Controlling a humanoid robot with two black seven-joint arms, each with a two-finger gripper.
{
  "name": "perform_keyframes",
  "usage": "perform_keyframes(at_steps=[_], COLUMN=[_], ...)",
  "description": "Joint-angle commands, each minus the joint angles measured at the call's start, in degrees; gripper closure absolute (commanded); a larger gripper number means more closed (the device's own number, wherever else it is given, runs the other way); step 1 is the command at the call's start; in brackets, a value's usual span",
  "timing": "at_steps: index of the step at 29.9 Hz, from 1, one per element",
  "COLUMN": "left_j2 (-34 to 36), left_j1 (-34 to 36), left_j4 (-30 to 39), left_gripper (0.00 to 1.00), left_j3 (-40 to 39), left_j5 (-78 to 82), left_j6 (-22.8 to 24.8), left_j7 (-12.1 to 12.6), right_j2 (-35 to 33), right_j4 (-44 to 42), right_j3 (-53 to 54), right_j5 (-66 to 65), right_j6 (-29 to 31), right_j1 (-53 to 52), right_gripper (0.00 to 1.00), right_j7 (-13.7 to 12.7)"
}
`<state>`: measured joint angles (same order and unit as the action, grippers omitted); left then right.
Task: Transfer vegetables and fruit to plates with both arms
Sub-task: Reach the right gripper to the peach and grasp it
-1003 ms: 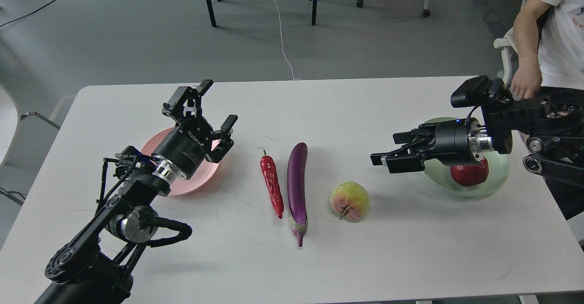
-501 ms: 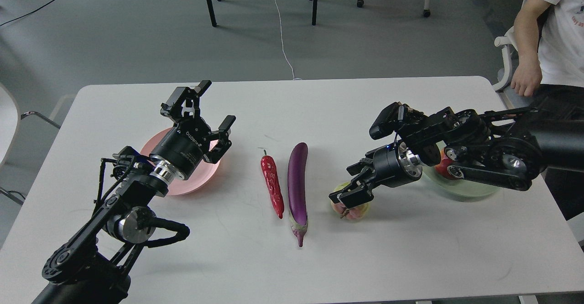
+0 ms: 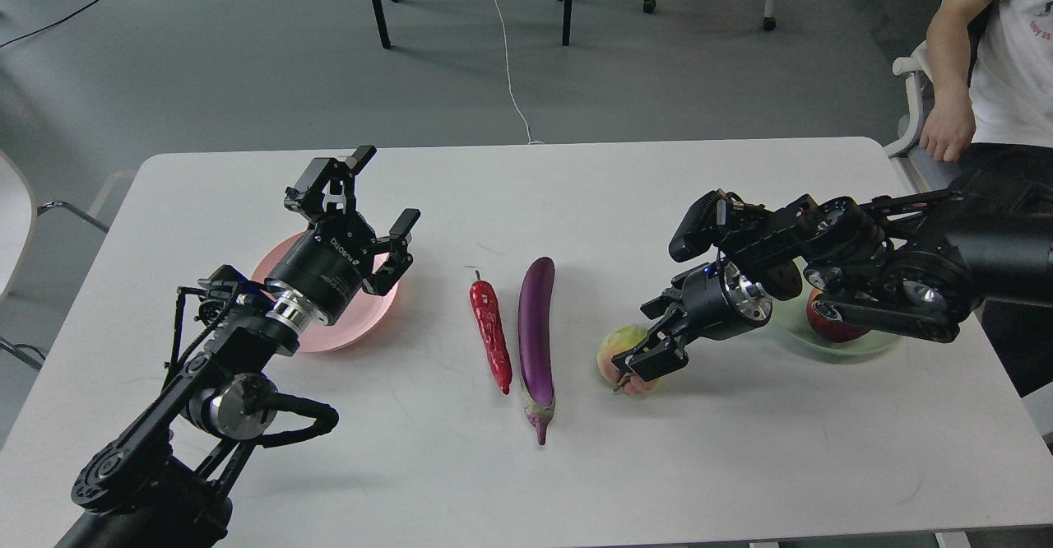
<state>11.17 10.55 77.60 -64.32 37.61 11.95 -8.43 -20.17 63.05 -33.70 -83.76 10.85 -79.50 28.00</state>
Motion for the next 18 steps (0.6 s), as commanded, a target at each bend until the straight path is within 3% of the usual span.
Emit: perform_keyframes(at_steps=[1, 10, 11, 13, 14, 18], left_j2=[0.08, 0.34, 0.34, 0.34, 0.34, 0.34], left_j1=[0.00, -0.18, -0.18, -0.35, -0.35, -0.35], left_j4=[0.01, 0.01, 0.01, 0.01, 0.01, 0.01], left_gripper=[0.02, 0.02, 0.02, 0.02, 0.02, 0.02], left_j3=[-0.01, -0.10, -0.10, -0.10, -0.10, -0.37], left_j5=[0.00, 0.00, 0.00, 0.00, 0.00, 0.00], left_j6=[0.00, 0.00, 0.00, 0.00, 0.00, 0.00], left_j7=[-0.01, -0.01, -0.01, -0.01, -0.01, -0.01], right_j2=[1.10, 1.71, 1.71, 1.71, 1.71, 1.54], right_j4=[-0.56, -0.82, -0.82, -0.91, -0.82, -0.73], right_j3=[0.04, -0.22, -0.48, -0.75, -0.84, -0.84], right_j5=[0.09, 0.09, 0.09, 0.00, 0.00, 0.00], right_j6=[-0.04, 0.05, 0.05, 0.14, 0.14, 0.14], right_j1=[0.05, 0.67, 0.67, 0.58, 0.58, 0.49], right_gripper=[0.05, 0.08, 0.13, 0.39, 0.47, 0.57], right_j7=[0.00, 0.00, 0.00, 0.00, 0.00, 0.00])
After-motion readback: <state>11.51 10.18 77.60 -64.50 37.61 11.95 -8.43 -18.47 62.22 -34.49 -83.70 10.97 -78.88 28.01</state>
